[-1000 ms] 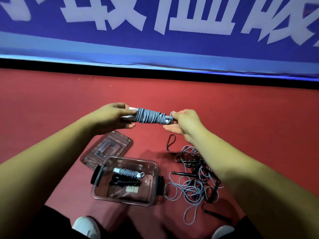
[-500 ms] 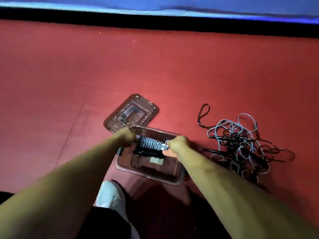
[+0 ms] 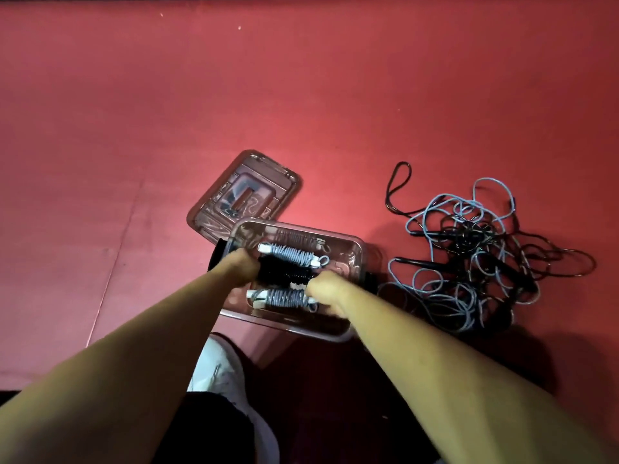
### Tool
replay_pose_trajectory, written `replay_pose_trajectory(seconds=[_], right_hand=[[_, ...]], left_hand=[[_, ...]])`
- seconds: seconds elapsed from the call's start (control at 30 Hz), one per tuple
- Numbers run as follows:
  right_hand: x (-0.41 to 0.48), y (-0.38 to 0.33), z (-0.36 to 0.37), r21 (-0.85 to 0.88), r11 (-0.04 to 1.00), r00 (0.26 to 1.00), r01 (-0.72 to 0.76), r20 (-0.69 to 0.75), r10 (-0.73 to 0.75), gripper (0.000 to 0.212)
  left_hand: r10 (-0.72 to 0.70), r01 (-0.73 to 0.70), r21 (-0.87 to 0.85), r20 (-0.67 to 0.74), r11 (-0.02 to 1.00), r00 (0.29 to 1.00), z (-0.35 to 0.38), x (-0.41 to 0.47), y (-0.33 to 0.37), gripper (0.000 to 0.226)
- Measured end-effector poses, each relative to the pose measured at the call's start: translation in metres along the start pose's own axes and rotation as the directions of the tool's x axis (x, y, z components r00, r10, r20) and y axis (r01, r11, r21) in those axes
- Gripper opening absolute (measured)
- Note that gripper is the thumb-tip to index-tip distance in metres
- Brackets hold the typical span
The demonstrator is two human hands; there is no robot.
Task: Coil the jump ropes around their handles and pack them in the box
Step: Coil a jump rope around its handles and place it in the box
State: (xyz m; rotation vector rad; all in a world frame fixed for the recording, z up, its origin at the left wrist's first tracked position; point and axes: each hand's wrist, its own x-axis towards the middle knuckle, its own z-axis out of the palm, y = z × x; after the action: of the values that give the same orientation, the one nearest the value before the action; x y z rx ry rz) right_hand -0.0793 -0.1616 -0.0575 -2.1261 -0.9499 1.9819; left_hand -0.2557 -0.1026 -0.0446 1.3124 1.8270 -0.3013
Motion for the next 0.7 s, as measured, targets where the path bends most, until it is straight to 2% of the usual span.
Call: replay_pose_trajectory(seconds=[0.07,0.13,0.17,0.23,0.27,0.33,0.4,0.47,0.5,0.57,0.63,0.7], right_hand=[[-0.016,-0.019,-0.030,-0.027,0.999,0.996,0.026,0.081,-0.024,0.026],[-0.039,-0.037,-0.076,0.043,0.995,0.980,0.095,0.169,-0.101,0.031],[-0.048,-0.045,-0.097,0.108,0.985,0.974,0.136,0.169,-0.153,0.029],[-0.064,-0.045,-0.144,0.190,0.951,0.966,0.245,0.034,-0.256,0.020],[-0.071,-0.039,-0.164,0.171,0.944,0.960,0.281,-0.065,-0.273,0.015],[-0.070,-0.016,-0.191,0.020,0.959,0.937,0.283,-0.221,-0.272,0.013],[-0.062,0.021,-0.212,-0.165,0.967,0.917,0.193,-0.320,-0.238,0.014],[-0.051,0.057,-0.220,-0.324,0.940,0.892,0.106,-0.386,-0.234,0.006],[-0.045,0.074,-0.222,-0.362,0.927,0.876,0.093,-0.414,-0.249,0.008],[-0.033,0.097,-0.220,-0.353,0.928,0.850,0.117,-0.447,-0.277,0.019],[-0.018,0.108,-0.216,-0.388,0.910,0.838,0.147,-0.440,-0.322,0.034],[-0.002,0.115,-0.213,-0.441,0.888,0.857,0.131,-0.400,-0.325,0.040]], left_hand=[[0.074,-0.071,0.046,-0.072,0.996,0.995,-0.011,-0.003,0.015,0.027],[0.174,-0.181,-0.052,-0.113,0.982,0.978,-0.018,-0.018,0.047,0.026],[0.218,-0.230,-0.110,-0.113,0.967,0.969,-0.020,-0.027,0.064,0.023],[0.340,-0.353,-0.175,-0.105,0.919,0.935,-0.016,-0.047,0.109,0.018],[0.417,-0.428,-0.173,-0.101,0.887,0.904,-0.011,-0.055,0.129,0.018],[0.517,-0.521,-0.119,-0.058,0.846,0.854,0.002,-0.065,0.159,0.018],[0.613,-0.614,0.062,0.031,0.787,0.789,0.025,-0.070,0.185,0.014],[0.652,-0.665,0.254,0.147,0.702,0.744,0.051,-0.070,0.204,0.013],[0.653,-0.677,0.320,0.197,0.663,0.732,0.065,-0.067,0.212,0.013],[0.643,-0.675,0.396,0.232,0.623,0.730,0.092,-0.057,0.221,0.019],[0.600,-0.638,0.410,0.237,0.652,0.764,0.117,-0.042,0.229,0.026],[0.533,-0.582,0.404,0.238,0.706,0.812,0.136,-0.030,0.232,0.033]])
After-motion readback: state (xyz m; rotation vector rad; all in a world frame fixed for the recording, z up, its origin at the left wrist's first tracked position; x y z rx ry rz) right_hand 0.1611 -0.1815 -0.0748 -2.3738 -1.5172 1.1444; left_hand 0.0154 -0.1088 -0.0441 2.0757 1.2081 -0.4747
